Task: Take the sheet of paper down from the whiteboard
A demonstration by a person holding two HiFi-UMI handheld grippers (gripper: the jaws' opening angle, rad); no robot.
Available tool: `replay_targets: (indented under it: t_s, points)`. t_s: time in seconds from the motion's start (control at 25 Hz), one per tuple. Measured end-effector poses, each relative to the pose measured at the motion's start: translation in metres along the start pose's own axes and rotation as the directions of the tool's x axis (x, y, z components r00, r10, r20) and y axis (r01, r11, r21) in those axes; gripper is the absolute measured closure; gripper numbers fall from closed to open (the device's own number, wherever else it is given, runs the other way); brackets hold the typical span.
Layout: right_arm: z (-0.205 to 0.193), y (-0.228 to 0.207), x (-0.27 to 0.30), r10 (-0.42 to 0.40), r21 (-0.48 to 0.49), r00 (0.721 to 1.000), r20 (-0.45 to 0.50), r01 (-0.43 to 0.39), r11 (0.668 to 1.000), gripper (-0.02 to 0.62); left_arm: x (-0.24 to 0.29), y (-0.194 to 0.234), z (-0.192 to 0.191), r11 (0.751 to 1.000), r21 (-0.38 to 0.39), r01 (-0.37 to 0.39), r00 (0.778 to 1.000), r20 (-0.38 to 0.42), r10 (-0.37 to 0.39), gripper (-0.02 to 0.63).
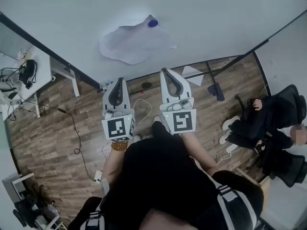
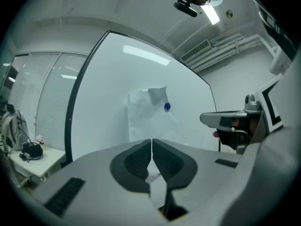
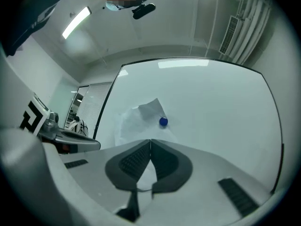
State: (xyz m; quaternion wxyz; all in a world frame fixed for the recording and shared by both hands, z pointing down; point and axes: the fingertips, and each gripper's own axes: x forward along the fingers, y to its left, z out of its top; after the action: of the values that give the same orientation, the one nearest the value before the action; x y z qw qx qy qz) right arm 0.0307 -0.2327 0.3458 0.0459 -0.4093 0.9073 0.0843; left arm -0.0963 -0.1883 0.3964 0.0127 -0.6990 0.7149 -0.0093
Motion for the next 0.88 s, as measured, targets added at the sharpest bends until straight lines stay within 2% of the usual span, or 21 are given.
replay_targets:
  t_s: [0.2, 0.32, 0.48, 0.64, 0.88]
  points:
    - [0.000, -0.022, 0.019, 0.054, 0.015, 0.998, 0.017, -0.055, 0.998, 0.595, 0.017, 0.002, -0.008, 0.997, 0.002, -0.077, 0.997, -0.030, 0.077, 0.591]
    - [-0.005, -0.031, 0.029, 0.069, -0.014, 0.997, 0.018, -0.069, 0.998, 0.595, 0.024, 0.005, -0.012, 0.994, -0.009, -0.106, 0.994, -0.038, 0.105, 0.591]
    - [-0.003, -0.041, 0.039, 0.056, -0.021, 0.998, 0.025, -0.055, 0.998, 0.595, 0.030, 0.007, -0.014, 0.994, -0.015, -0.104, 0.994, -0.041, 0.104, 0.591]
    - [0.008, -0.033, 0.045, 0.036, -0.041, 0.999, 0.039, -0.035, 0.999, 0.595, 0.032, 0.024, -0.007, 0.996, -0.032, -0.087, 0.996, -0.004, 0.087, 0.584]
    - [0.017, -0.026, 0.055, 0.006, -0.108, 1.000, 0.021, -0.003, 0.994, 0.595, 0.039, 0.038, -0.001, 0.997, -0.064, -0.041, 0.998, 0.038, 0.043, 0.515]
